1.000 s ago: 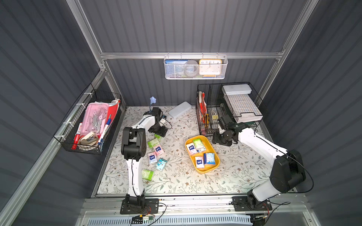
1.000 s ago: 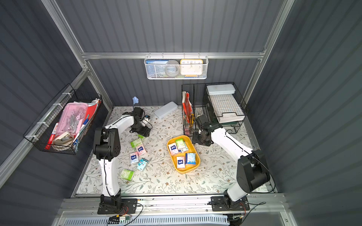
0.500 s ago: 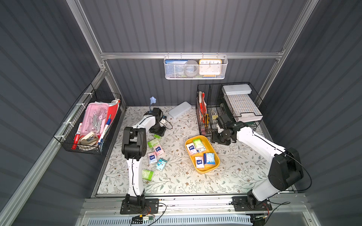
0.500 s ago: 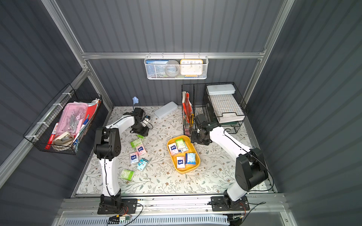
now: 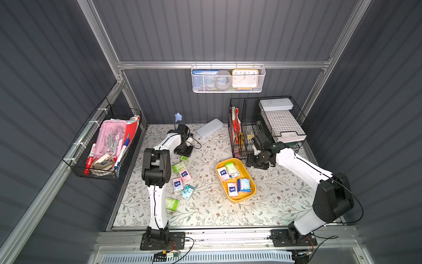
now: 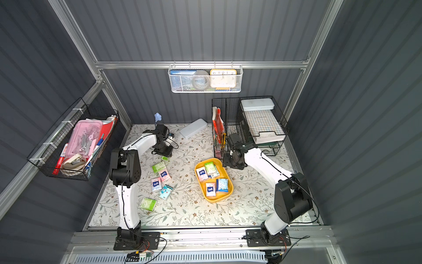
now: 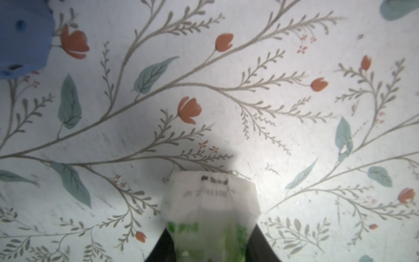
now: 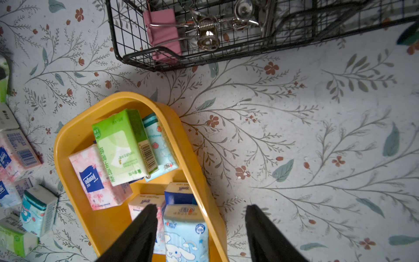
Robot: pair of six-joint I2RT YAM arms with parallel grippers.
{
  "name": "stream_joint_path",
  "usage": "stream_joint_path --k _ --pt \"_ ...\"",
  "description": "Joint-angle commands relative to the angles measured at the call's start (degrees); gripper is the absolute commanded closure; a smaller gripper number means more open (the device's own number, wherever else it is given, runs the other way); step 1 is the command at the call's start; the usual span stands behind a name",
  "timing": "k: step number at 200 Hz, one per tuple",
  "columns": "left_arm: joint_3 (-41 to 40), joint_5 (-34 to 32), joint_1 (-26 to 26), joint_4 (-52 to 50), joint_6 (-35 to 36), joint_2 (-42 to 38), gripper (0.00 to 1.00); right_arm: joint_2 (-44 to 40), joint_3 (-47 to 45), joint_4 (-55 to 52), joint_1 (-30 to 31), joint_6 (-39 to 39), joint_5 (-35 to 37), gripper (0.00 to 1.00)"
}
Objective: Put the pocket tissues into the storage box
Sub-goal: Pick up the pocket tissues from the center of the board.
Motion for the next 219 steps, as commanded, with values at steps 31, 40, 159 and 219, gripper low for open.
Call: stream_joint_path --k 31,40,159,219 --pt "0.2 2.0 -3.4 -5.3 -13.7 -7.2 0.67 -1.8 -0.7 0.9 0.4 0.8 0.3 0.34" --pt "-0.6 2.2 -4.3 -5.5 -16.4 -8.7 0.67 -1.8 -1.1 1.3 0.4 0.9 0.2 0.34" --pt "-23.0 8.5 -24.7 6.2 -59.7 -35.4 0.69 -7.4 -6.5 5.1 0.6 3.7 -1.4 0.34" --pt "-23.6 2.7 -41.1 5.5 -71.8 -33.5 0.71 -8.7 -6.9 5.8 0.7 4.3 -2.1 0.34"
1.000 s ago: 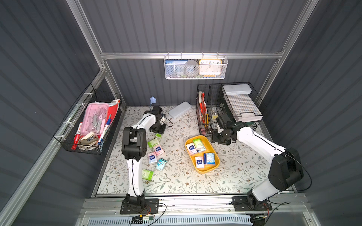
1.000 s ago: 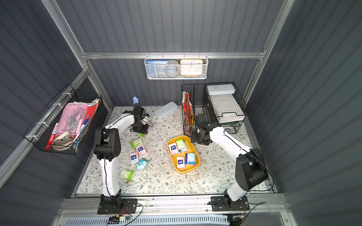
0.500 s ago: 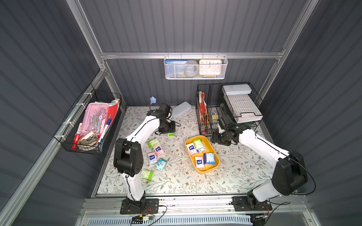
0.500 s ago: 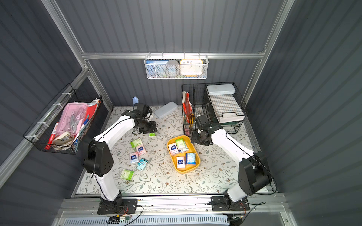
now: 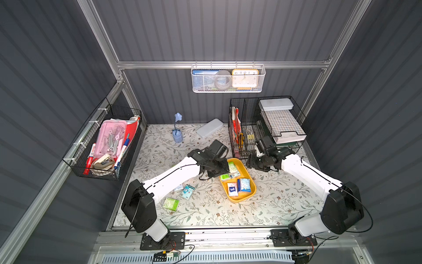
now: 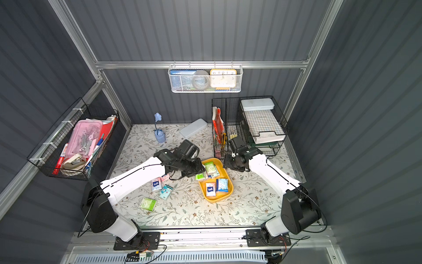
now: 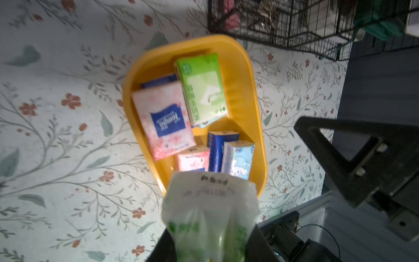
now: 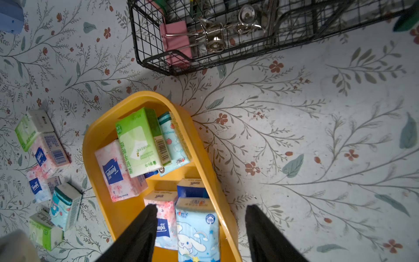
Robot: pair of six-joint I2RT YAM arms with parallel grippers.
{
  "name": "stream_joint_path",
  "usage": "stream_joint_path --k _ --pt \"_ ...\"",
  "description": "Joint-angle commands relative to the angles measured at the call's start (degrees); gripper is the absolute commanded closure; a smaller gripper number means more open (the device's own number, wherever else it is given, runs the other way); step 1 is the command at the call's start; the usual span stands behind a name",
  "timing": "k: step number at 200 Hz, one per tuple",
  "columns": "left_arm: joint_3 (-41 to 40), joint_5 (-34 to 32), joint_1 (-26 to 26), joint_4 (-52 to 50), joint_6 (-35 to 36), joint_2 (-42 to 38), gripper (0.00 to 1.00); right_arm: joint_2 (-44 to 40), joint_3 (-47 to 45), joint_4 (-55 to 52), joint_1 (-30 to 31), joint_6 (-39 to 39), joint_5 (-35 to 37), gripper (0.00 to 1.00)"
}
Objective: Put the pocket tissues into the storage box
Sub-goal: Place the pocket tissues in the storage box.
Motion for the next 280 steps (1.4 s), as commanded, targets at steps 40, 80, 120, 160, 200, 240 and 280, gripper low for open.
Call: stream_joint_path --k 40,80,120,160,200,240,280 --pt "3.0 -3.9 -6.8 -4.1 -5.9 7.9 0.72 -3.8 -2.0 0.4 0.4 0.9 -0.1 0.34" --pt "8.7 -3.3 -7.0 -6.7 -4.6 14.8 0.74 -5.2 -2.8 0.1 0.4 0.8 0.4 0.34" --pt "9.8 -4.2 -7.0 -7.6 -5.2 16.8 0.71 -6.6 -3.4 -0.8 0.3 0.3 2.1 0.34" --pt "10.6 -3.9 -7.1 -8.0 -5.1 18.0 0.54 -6.3 -3.4 -0.7 0.3 0.0 2.4 0.34" --pt "10.7 -4.3 -7.2 -8.0 -5.2 17.5 0.45 -6.4 -3.2 -0.7 0.3 -0.1 2.4 0.34" --pt "10.0 -4.2 -7.2 -7.1 -5.8 16.3 0.29 -6.2 -3.0 -0.7 0.3 -0.1 2.3 0.34" --pt "10.0 -4.9 -7.3 -6.7 -5.9 15.1 0.28 -6.1 -2.3 -1.1 0.3 -0.2 2.3 0.34"
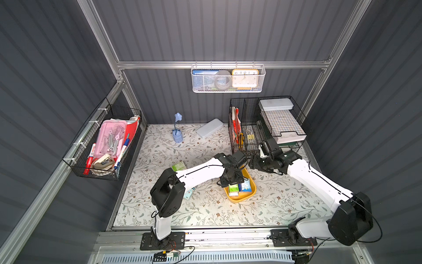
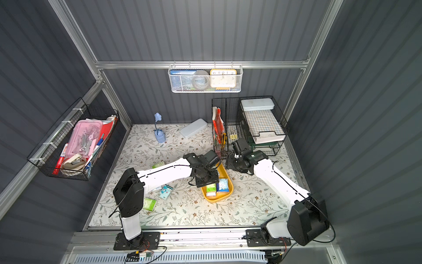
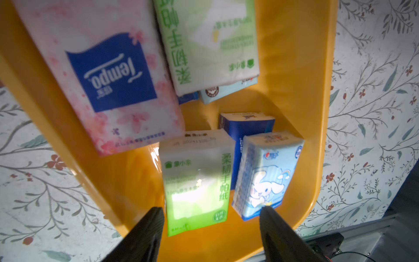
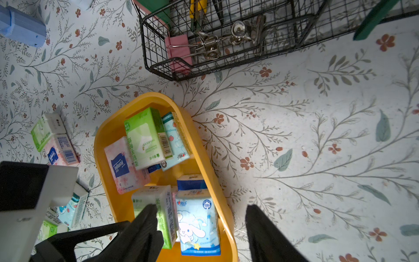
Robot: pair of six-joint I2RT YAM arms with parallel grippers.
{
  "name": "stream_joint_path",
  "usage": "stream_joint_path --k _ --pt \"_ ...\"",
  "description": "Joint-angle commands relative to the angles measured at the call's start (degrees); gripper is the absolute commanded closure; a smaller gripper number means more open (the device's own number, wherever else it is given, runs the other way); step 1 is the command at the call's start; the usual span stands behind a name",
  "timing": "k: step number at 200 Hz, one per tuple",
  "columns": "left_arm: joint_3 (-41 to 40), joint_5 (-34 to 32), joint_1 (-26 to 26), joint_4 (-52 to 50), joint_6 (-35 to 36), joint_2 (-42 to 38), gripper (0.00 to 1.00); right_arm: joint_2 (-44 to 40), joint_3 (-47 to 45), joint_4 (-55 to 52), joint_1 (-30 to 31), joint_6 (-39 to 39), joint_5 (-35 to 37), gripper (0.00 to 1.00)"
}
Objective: Put the pocket tissues into the storage box
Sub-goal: Place the pocket tissues in the storage box, then pick up the pocket tissues from the center of the board.
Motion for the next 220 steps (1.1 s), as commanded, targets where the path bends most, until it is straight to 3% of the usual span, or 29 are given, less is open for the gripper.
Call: stream_joint_path --k 1,35,89,150,183,220 --pt "0.5 -1.3 -0.3 -0.5 -0.3 -2.3 0.28 0.0 0.6 -1.2 0.3 -0.5 0.6 0.34" --pt "3.9 -5.2 -0.3 -2.1 2.0 -4.0 0.29 0.6 1.3 -1.3 0.4 -0.6 -0.8 0.34" --pt "5.6 -19.3 1.8 -8.6 11.9 -9.5 0.25 3.1 3.2 -0.9 2.8 -0.1 -1.0 0.34" --pt "-5.4 -22.7 16.8 -10.5 17.6 -17.9 0.16 5.5 5.3 -1.1 5.1 0.0 -0.2 0.34" --pt "-10.1 -25.1 22.0 -10.5 19.2 -19.6 0.09 6.4 5.7 -1.2 5.4 0.1 0.0 0.34" --pt "-13.7 -22.2 28.9 -6.2 24.5 -19.7 0.08 7.2 6.0 -1.8 5.6 -0.1 0.4 0.34"
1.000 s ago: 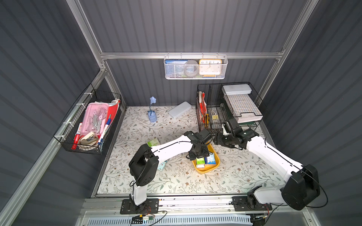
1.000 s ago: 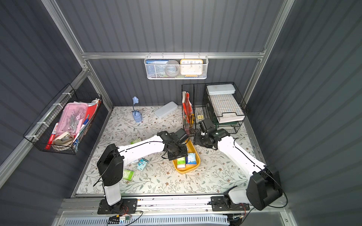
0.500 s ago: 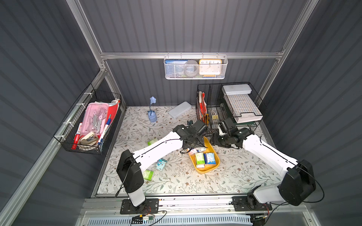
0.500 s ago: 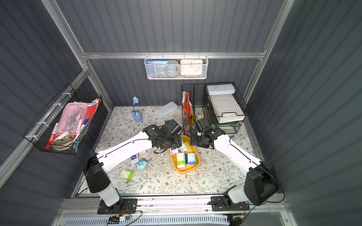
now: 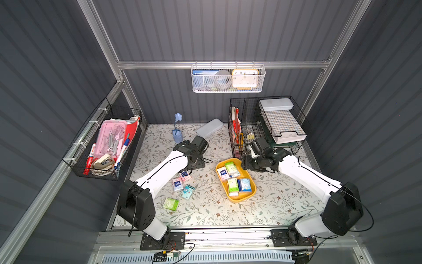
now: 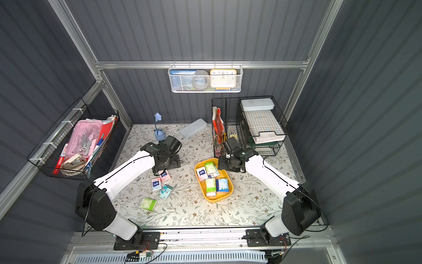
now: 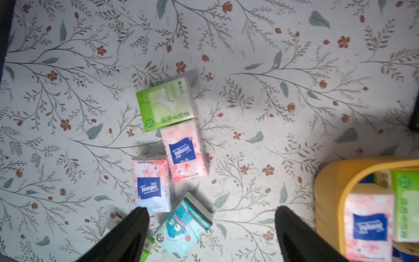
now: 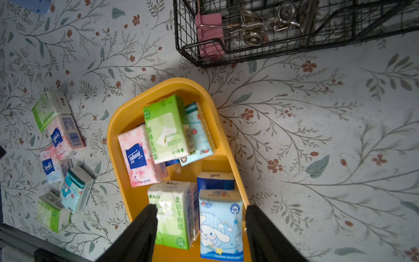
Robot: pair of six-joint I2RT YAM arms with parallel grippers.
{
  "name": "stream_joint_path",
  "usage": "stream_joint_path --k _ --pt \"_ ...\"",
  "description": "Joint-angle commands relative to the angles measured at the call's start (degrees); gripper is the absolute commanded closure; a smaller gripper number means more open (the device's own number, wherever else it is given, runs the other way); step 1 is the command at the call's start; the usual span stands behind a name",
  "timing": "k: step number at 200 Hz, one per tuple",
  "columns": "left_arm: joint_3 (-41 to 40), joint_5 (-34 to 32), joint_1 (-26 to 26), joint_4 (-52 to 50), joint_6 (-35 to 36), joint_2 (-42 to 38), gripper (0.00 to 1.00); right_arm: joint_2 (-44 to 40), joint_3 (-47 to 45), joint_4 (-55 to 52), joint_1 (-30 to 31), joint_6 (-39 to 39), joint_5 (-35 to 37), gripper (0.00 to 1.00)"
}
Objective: Put the pocket tissues into the storage box
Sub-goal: Pick up the pocket tissues from the center of the board.
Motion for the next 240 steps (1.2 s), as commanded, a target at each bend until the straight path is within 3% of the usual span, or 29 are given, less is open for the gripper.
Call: stream_joint_path --k 1,48,97,240 --pt "-2.1 0.9 3.8 1.8 5.1 -1.4 0.08 0.7 1.5 -1.4 0.3 -0.1 1.0 0.34" --pt "-7.8 6.2 10.6 7.5 1.8 0.7 0.13 1.4 1.6 -1.5 0.3 -0.1 1.1 0.34" --pt "-13.4 12.1 11.3 16.6 -7.7 3.5 0.24 2.2 1.9 -2.2 0.3 -0.6 1.1 0.34" --pt "-14.4 12.0 11.3 19.7 -6.4 9.9 0.25 5.0 4.0 -3.1 0.3 -1.3 1.5 0.34"
